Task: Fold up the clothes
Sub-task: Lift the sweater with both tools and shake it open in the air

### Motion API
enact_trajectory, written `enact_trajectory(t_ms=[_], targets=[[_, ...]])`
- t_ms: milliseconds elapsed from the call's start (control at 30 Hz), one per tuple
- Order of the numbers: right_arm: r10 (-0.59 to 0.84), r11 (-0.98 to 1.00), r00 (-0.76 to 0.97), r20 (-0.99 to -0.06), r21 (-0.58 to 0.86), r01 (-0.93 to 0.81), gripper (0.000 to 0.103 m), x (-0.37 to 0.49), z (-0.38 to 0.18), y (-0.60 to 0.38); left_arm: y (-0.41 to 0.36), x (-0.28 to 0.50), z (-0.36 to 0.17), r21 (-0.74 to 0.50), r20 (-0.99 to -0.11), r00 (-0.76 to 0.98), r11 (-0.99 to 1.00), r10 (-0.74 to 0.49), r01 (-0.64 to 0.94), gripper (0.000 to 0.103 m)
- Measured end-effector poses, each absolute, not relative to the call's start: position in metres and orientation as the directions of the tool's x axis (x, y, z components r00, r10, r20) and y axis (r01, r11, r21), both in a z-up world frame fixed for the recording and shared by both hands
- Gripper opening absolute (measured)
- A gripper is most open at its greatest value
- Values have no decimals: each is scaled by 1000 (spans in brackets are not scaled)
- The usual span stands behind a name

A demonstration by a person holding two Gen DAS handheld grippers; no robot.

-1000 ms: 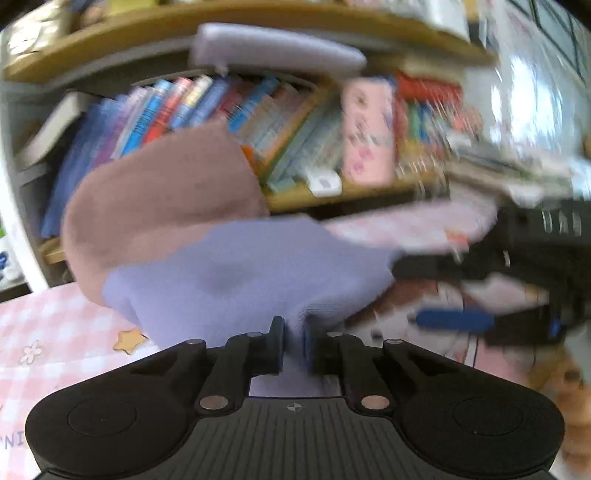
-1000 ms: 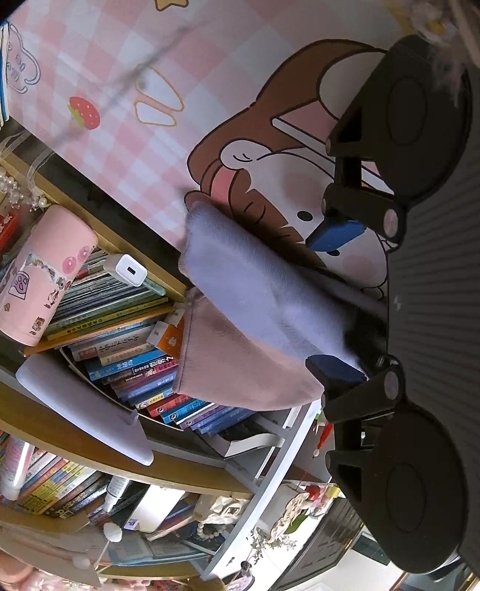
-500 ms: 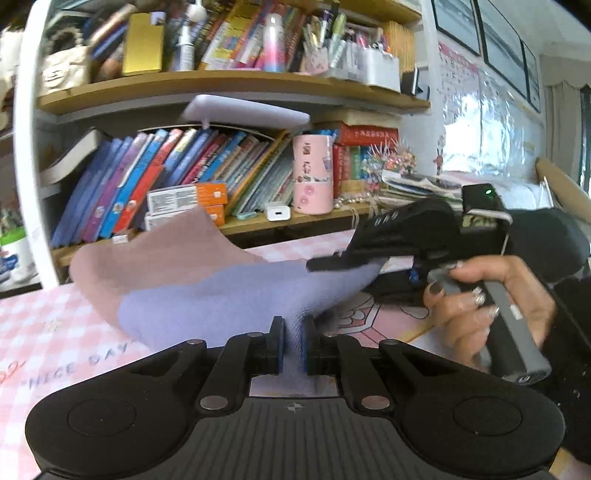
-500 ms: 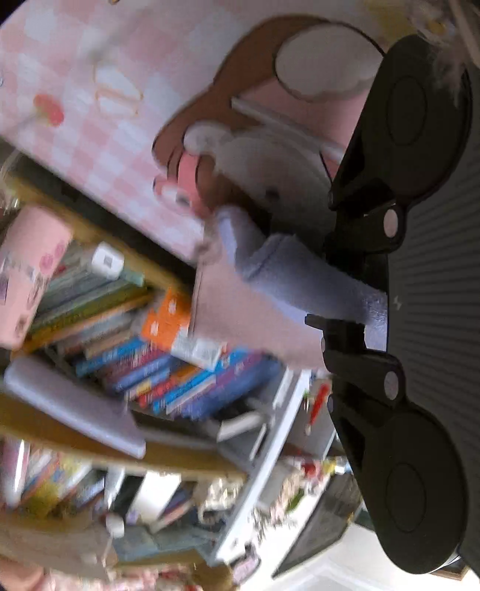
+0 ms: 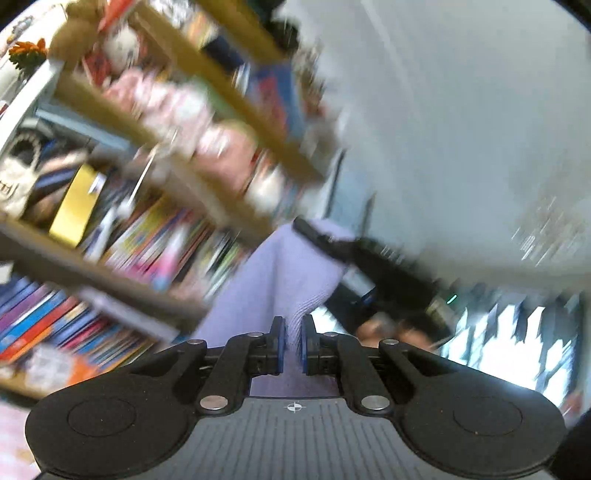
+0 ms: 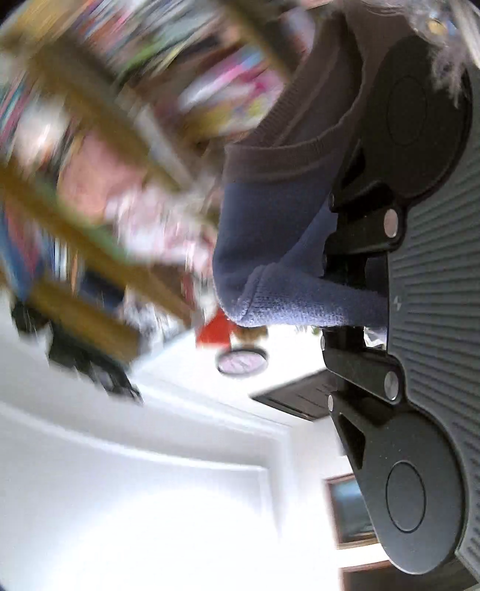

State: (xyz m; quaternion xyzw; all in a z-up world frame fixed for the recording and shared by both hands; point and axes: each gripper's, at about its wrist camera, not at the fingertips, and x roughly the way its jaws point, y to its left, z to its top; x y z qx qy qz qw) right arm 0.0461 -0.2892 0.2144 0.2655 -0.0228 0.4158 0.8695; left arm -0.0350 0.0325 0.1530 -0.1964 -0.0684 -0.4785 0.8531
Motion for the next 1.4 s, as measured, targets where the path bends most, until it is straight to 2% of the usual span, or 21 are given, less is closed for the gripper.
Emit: enact_trajectory(t_ms=[100, 167, 233, 300, 367, 433, 467, 533, 667, 733, 800, 867, 1000, 1100, 1167, 1233, 1400], targets=[[733, 543, 612, 295, 288, -789, 11, 26, 266, -272, 62, -38, 148, -333, 340, 520, 417, -783, 846, 8], [740, 594, 656, 150, 313, -741, 11, 51, 235, -243, 79, -32, 129, -402, 295, 563, 435, -772, 806, 8], [730, 645, 683, 1, 327, -690, 12, 76, 204, -213, 93, -22, 100, -484, 185, 641, 499, -745, 719, 8], [705, 696, 693, -148, 331, -637, 12, 101, 172, -183, 104, -12, 69, -547, 28, 740, 610, -672, 574, 8], [664, 746, 687, -295, 323, -583, 12, 127, 141, -153, 108, -8, 47, -518, -117, 827, 744, -549, 421, 7], [625, 780, 670, -400, 315, -541, 12, 151, 107, -128, 110, -8, 41, -438, -212, 873, 841, -439, 317, 7], [625, 781, 661, -415, 317, -539, 12, 159, 100, -120, 110, -8, 39, -391, -251, 888, 880, -385, 271, 8], [623, 782, 644, -444, 322, -534, 12, 175, 87, -104, 112, -12, 44, -323, -271, 909, 920, -316, 224, 9], [624, 779, 603, -497, 331, -533, 13, 206, 63, -71, 109, -12, 59, -300, -231, 906, 912, -354, 280, 21], [612, 784, 584, -534, 308, -540, 20, 211, 51, -62, 98, -9, 60, -282, -240, 889, 904, -391, 321, 25], [585, 796, 579, -567, 268, -542, 41, 204, 45, -59, 85, -5, 57, -263, -260, 868, 896, -422, 358, 28], [607, 773, 566, -558, 248, -584, 50, 182, 46, -65, 78, -4, 48, -267, -286, 848, 887, -445, 376, 29], [662, 718, 573, -483, 188, -671, 63, 123, 66, -104, 66, 5, 33, -269, -355, 803, 875, -479, 403, 30], [666, 713, 607, -434, 130, -689, 65, 77, 82, -148, 56, 11, 25, -255, -386, 772, 862, -505, 437, 32], [629, 738, 644, -435, 72, -671, 66, 53, 85, -174, 46, 15, 23, -247, -401, 750, 851, -526, 464, 36], [555, 757, 675, -487, -42, -652, 67, 34, 79, -190, 35, 18, 22, -237, -414, 729, 837, -546, 493, 36], [321, 701, 751, -577, -389, -598, 66, -3, 50, -203, 19, 21, 16, -199, -458, 690, 821, -561, 535, 36]])
